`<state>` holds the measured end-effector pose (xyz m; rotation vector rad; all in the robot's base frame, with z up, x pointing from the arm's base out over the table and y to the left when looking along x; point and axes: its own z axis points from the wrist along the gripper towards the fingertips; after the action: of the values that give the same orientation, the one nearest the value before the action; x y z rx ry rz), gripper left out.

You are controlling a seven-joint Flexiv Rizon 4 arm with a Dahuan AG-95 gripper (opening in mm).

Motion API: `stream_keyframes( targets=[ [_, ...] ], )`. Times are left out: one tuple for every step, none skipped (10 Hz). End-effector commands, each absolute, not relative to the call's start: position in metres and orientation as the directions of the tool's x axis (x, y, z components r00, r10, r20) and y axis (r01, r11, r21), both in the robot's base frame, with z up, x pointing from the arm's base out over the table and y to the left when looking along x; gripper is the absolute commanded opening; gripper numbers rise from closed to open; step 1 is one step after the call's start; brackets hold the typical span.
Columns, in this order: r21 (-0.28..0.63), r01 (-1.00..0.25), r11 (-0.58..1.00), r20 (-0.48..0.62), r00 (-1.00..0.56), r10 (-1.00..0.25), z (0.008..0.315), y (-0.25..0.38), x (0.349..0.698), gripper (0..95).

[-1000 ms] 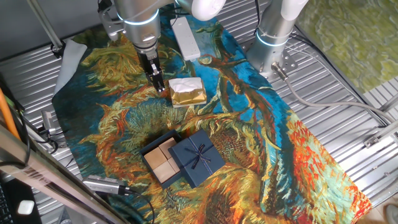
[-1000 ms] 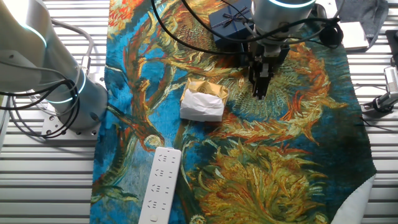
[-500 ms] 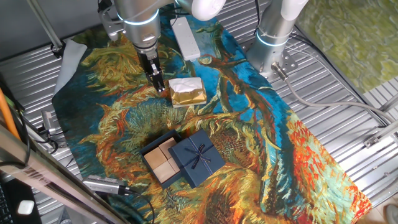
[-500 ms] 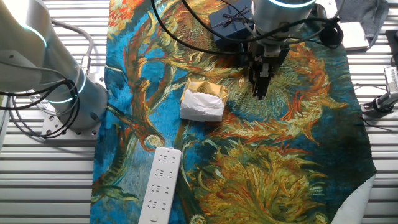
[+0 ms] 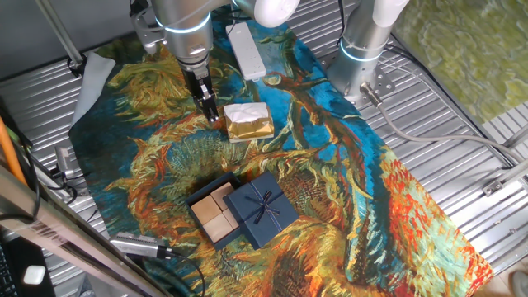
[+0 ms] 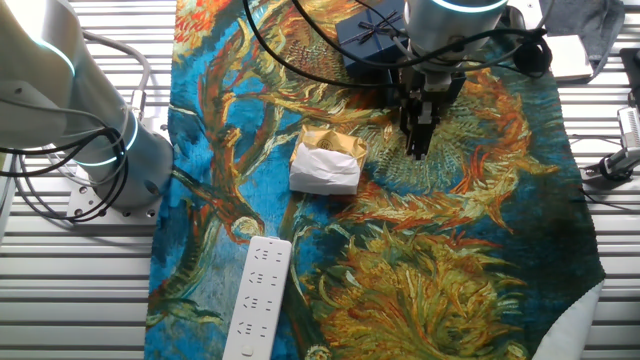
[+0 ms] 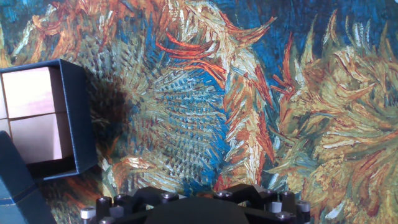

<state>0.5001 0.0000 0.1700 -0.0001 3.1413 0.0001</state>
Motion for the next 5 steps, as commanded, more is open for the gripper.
stream_keyframes(
  targets=[
    [0.000, 0.000, 1.000, 0.000, -1.000, 0.000, 0.1700, 0.0000, 0.5000, 95.0],
    [0.118, -0.192, 0.974, -0.055, -0.981, -0.187, 0.1700, 0.0000, 0.5000, 0.0],
    [0.105, -0.192, 0.976, -0.051, -0.981, -0.187, 0.1700, 0.0000, 0.5000, 0.0],
    [0.105, -0.191, 0.976, -0.051, -0.981, -0.187, 0.1700, 0.0000, 0.5000, 0.0],
    [0.104, -0.191, 0.976, -0.051, -0.981, -0.187, 0.1700, 0.0000, 0.5000, 0.0]
  ],
)
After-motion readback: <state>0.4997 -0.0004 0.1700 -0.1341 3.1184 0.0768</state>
